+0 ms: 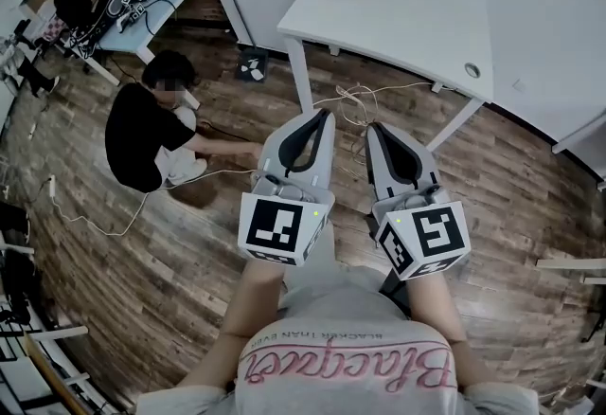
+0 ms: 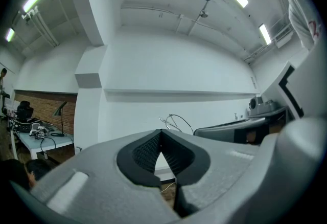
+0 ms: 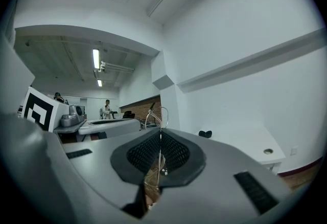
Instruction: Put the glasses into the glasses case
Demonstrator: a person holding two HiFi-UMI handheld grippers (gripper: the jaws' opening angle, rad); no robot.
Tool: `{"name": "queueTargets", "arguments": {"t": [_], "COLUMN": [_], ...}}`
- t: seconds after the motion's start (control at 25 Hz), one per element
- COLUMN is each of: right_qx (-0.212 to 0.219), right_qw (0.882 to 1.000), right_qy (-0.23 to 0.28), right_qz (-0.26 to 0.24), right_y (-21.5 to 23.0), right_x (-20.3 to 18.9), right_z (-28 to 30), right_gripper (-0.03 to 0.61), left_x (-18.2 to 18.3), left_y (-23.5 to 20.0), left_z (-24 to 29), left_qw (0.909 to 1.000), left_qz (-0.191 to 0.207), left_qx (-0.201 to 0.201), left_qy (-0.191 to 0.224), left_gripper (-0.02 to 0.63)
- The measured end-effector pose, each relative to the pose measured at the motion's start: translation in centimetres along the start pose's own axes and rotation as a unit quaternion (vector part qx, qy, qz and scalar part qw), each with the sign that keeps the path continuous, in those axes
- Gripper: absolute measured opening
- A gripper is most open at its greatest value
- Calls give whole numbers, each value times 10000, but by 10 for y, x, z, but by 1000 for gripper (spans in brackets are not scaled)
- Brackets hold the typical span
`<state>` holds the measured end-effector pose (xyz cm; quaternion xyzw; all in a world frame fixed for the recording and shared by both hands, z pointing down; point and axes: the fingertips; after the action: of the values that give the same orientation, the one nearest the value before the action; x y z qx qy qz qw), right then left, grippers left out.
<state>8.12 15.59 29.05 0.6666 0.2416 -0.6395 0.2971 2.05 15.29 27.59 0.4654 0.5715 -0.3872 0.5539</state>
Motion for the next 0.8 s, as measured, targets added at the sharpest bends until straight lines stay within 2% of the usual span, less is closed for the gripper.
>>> {"name": "queueTargets", "arguments": {"t": [0.8], "right_qx": [-613], "right_qw": [9980], "right_qy": [-68], "right_qz": [-124], "right_y": [86], "right_x": [19], "right_z": [186], "right_gripper": [14], "left_x": [-11], "left_y": [-122], "left_z": [172], "left_qw": [9986], "left_qz": [-134], "left_qx": [-498], "left_qy": [94], "left_gripper": [5]}}
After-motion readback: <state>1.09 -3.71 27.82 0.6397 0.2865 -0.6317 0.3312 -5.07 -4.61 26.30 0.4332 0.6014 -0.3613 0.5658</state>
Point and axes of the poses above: the fingertips, and each gripper's own axes: z forward along the fingers, y to its right, x out of its top, and after that the axes turned 7 degrees about x, right-handed
